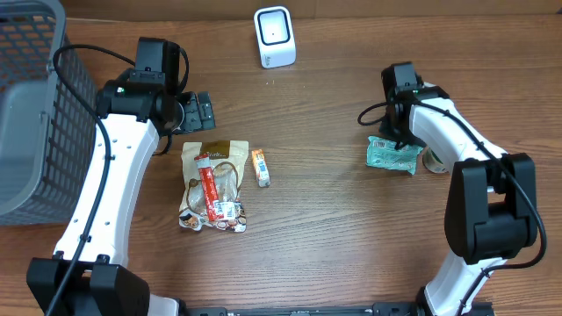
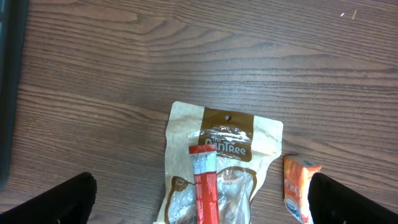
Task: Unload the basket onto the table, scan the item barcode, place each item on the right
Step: 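Open the right gripper and release the teal packet on the table, then move the right gripper over the small orange packet, then lower the right gripper and grasp the orange packet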
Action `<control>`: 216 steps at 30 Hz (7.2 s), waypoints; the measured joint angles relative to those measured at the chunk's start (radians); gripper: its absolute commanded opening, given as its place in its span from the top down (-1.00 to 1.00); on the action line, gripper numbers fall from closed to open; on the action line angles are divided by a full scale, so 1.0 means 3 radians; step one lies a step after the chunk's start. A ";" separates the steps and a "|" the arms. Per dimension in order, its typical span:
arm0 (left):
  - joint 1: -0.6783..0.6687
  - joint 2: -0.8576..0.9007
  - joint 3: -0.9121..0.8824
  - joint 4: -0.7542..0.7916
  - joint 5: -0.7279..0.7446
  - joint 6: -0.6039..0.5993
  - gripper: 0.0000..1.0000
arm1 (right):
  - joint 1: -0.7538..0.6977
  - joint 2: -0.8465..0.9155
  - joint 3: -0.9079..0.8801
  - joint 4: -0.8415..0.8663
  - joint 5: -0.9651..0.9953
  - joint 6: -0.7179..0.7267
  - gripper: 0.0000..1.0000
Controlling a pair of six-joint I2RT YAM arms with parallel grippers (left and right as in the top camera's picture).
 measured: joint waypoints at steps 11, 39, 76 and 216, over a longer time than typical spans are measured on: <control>0.0000 0.0000 0.0000 0.0000 0.0000 0.0000 -0.99 | 0.0001 0.0006 -0.0027 -0.0886 -0.0361 0.0000 0.85; 0.0000 0.0000 0.0000 0.0000 0.0000 0.0000 -0.99 | 0.0001 0.0009 0.0252 -0.0662 -0.1389 -0.0380 0.92; 0.0000 0.0000 0.0000 0.0000 0.0000 0.0000 -1.00 | 0.0364 -0.0032 0.0765 -0.1033 -0.2475 -0.0853 0.38; 0.0000 0.0000 0.0000 0.0000 0.0000 0.0000 -1.00 | 0.1844 0.0285 0.0493 -0.0290 -0.0601 -0.0243 0.28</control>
